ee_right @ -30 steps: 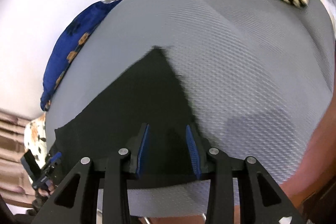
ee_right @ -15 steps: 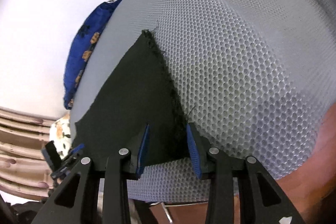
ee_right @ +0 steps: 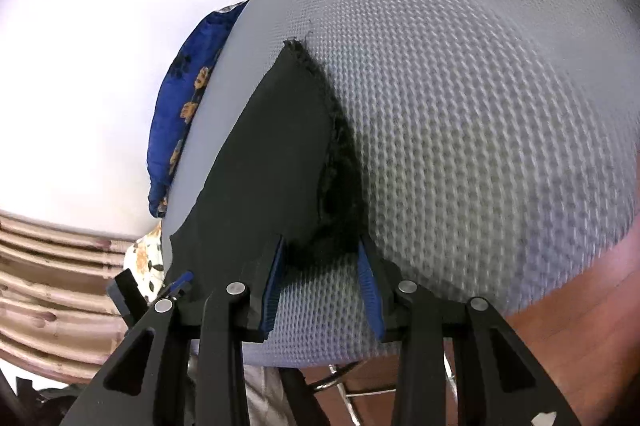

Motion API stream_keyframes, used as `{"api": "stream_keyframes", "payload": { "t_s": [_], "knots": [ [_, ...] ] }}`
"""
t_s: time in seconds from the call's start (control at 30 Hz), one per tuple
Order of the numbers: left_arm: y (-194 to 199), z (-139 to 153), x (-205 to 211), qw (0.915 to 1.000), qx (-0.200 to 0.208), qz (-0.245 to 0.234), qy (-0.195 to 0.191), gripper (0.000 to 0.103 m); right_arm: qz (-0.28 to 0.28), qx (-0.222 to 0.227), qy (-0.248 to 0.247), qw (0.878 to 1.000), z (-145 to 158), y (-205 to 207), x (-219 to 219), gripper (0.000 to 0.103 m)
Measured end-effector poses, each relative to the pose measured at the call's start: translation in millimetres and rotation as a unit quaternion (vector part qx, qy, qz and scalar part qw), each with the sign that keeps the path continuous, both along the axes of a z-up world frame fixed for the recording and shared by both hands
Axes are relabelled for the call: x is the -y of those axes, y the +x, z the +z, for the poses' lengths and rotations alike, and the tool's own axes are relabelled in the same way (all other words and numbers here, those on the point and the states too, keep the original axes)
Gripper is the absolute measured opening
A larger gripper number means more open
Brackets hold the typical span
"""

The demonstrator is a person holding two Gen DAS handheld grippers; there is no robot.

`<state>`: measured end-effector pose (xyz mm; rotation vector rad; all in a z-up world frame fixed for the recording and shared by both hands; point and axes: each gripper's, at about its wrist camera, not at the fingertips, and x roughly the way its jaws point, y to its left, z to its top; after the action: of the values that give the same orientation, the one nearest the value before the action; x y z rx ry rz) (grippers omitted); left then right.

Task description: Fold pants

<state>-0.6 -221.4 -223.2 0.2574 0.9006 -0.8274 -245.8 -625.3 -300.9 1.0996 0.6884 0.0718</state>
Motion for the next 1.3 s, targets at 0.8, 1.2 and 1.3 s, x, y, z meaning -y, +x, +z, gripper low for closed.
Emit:
{"api": "stream_keyframes", "payload": {
  "t_s": [0.8,1.2,1.3],
  "knots": [
    [13.2,6.7,-20.9,0.9979,-0.035,0.02,-0.05,0.061,-0.098,0.002,-0.062,0.993,49.6,48.9,-31.4,0.009],
    [30.2,44.1,-132.5,0.9871,-0.022,0.116,-0.109,0.061,0.044,0.065,-0.126,0.989,136.7,153.4,-140.4,0.009],
    [32.1,48.1,-162.4,0.983,-0.025,0.139,-0.117,0.061,0.09,0.073,-0.129,0.985,146.7,186.4,-177.4,0.009]
  ]
}}
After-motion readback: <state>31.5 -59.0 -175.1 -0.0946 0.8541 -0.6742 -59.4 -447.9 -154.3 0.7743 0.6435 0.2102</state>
